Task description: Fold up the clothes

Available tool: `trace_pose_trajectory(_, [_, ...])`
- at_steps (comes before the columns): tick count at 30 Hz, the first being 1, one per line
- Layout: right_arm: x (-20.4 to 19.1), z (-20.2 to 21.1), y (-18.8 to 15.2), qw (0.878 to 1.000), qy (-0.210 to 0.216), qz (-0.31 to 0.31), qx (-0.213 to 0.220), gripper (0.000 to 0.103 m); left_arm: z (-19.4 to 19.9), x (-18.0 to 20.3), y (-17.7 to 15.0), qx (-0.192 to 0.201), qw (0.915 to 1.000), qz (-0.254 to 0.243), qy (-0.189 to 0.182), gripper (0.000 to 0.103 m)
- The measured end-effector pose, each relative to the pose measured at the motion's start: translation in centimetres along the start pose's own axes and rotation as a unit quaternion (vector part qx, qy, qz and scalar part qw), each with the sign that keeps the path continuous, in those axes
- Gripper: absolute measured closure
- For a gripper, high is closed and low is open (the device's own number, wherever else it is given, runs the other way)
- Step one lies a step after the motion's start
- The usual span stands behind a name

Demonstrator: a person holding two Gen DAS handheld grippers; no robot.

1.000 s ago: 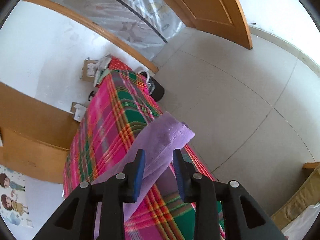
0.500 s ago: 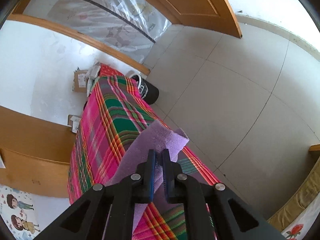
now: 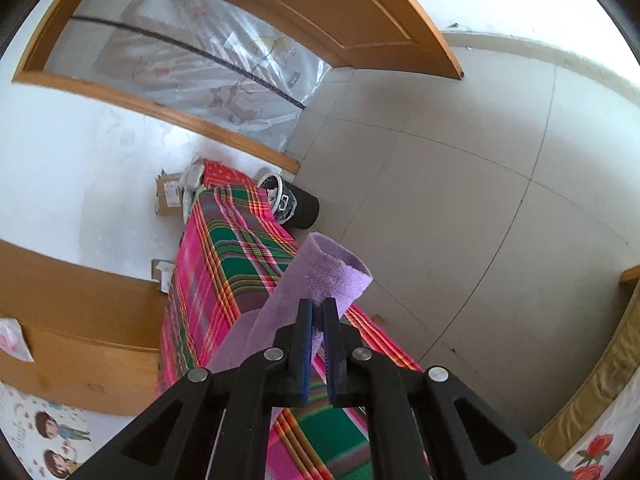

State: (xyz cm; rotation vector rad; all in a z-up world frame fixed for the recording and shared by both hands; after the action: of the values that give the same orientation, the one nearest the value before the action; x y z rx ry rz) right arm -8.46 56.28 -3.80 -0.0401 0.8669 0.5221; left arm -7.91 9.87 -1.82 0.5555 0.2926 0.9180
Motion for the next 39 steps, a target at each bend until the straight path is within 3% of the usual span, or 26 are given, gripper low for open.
trace_pose_trajectory(7, [3.0,1.8,-1.0,0.999,0.010,-0.036,0.014,0.098,0.8,1.6,-0.1,0.005,0.9993,-0.012,-0.034,0.101])
trace_pose_trajectory(10, [3.4,2.1,-1.3,0.999,0.012,-0.035,0.013,0.098,0.9,1.7,0.1,0.014,0.9997,-0.015,-0.015,0.101])
trace_pose_trajectory(14, [3.4,2.3,-1.5,0.999,0.016,-0.041,0.016,0.098,-0.1,2.7,0.7,0.013,0.9981,-0.058,0.017,0.081])
trace_pose_trajectory(19, [3.2,2.4,-1.4,0.999,0.011,-0.032,0.015,0.098,-1.9,3.2,0.5,-0.018,0.9926,-0.105,0.058,0.078])
trace_pose_trajectory(23, [3.2,2.2,-1.4,0.999,0.009,-0.030,0.011,0.098,-2.4,3.9,0.4,-0.031,0.9906,-0.125,0.047,0.076])
trace_pose_trajectory(27, [3.4,2.1,-1.5,0.999,0.009,-0.032,0.010,0.098,-2.8,4.0,0.7,-0.020,0.9887,-0.135,0.063,0.069])
trace_pose_trajectory(29, [3.3,2.3,-1.6,0.999,0.010,-0.029,0.011,0.098,-2.9,4.1,0.8,-0.018,0.9885,-0.136,0.064,0.071])
trace_pose_trajectory(31, [3.1,2.5,-1.5,1.000,0.015,-0.025,0.013,0.098,-2.9,4.0,0.8,-0.019,0.9901,-0.131,0.047,0.096])
trace_pose_trajectory(35, [2.3,3.4,-1.6,1.000,0.018,-0.003,0.021,0.098,-2.0,3.0,1.0,-0.005,0.9952,-0.096,0.019,0.098])
trace_pose_trajectory(39, [1.8,4.3,-1.5,0.999,0.023,0.010,0.028,0.098,0.1,3.3,0.9,0.011,0.9955,-0.092,-0.017,0.100])
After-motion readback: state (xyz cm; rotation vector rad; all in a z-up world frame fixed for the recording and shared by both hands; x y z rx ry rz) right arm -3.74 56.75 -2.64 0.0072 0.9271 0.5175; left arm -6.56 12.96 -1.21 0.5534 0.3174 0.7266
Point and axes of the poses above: each gripper's, at about its wrist camera, not at the fingertips, and z roughly against the way its jaws point, x to its right, y to its top, the point moved 3 cm from there along -z, roughly the way its jaws point, and after that the axes turned 2 degrees about -z, right-handed, at the moved point
